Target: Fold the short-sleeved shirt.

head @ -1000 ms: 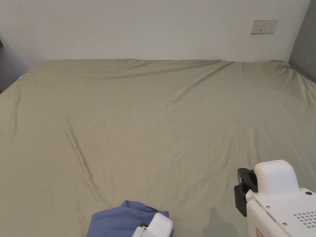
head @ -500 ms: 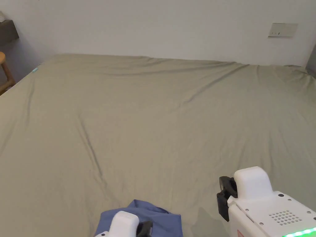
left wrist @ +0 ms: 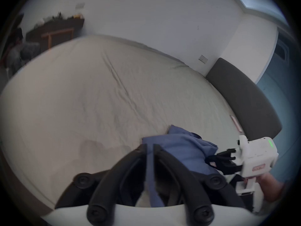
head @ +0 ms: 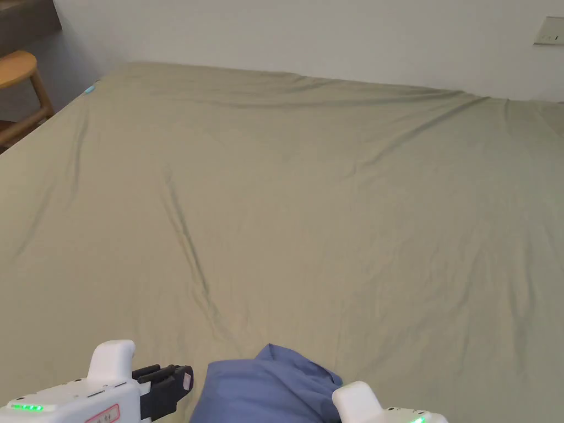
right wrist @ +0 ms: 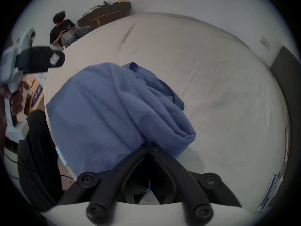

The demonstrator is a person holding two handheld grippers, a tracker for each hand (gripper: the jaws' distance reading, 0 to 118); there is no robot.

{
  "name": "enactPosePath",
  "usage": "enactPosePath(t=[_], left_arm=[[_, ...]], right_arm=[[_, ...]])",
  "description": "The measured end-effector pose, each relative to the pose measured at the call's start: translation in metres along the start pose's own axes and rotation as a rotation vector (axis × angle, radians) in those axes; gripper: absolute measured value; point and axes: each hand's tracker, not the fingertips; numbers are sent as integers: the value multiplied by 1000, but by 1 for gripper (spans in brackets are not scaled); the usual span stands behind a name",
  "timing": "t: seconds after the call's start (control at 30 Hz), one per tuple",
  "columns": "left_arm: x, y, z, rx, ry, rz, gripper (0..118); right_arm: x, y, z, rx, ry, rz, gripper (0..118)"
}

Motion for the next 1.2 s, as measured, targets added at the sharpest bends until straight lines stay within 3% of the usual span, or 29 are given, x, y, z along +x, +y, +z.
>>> enactPosePath(t=[0.03,0.07,0.1,0.37,0.4,0.43,0.47,0.5,0.53,0.73,0.9,1.07,1.2], left_arm=[[-9,2,-5,-49,-67,48,68],[-17,5,-13,-106,-124,99,96],[-24,5,-21,-150,-171,140,115],[-57,-14,-85,-306,-507,580,117],[-53,-15,-88,-265,-602,608,117],[-45,-16,-96,-305,-605,647,113],[-39,-18,-100,-269,-502,625,103],[-30,-20,-103,-237,-429,568,74],[-22,-24,-111,-297,-367,473,29],[37,-13,-90,-229,-116,-74,29],[63,-7,-68,-213,-46,-179,29],[74,-1,-42,-162,99,-307,29],[65,7,-26,-144,217,-308,29]], right_arm=[[1,1,-2,-1,2,11,1],[3,-1,-2,0,6,24,1],[3,-2,-1,3,9,35,1],[6,-6,0,18,33,-2,1],[5,-7,0,21,33,-1,1],[4,-7,0,21,31,1,1],[5,-6,0,21,30,2,1],[5,-6,-1,19,29,2,1],[5,-5,-1,17,29,2,1],[10,1,6,6,44,-13,2],[25,11,65,240,-9,-77,2],[23,30,141,448,-257,2,2],[10,42,181,558,-347,4,2]])
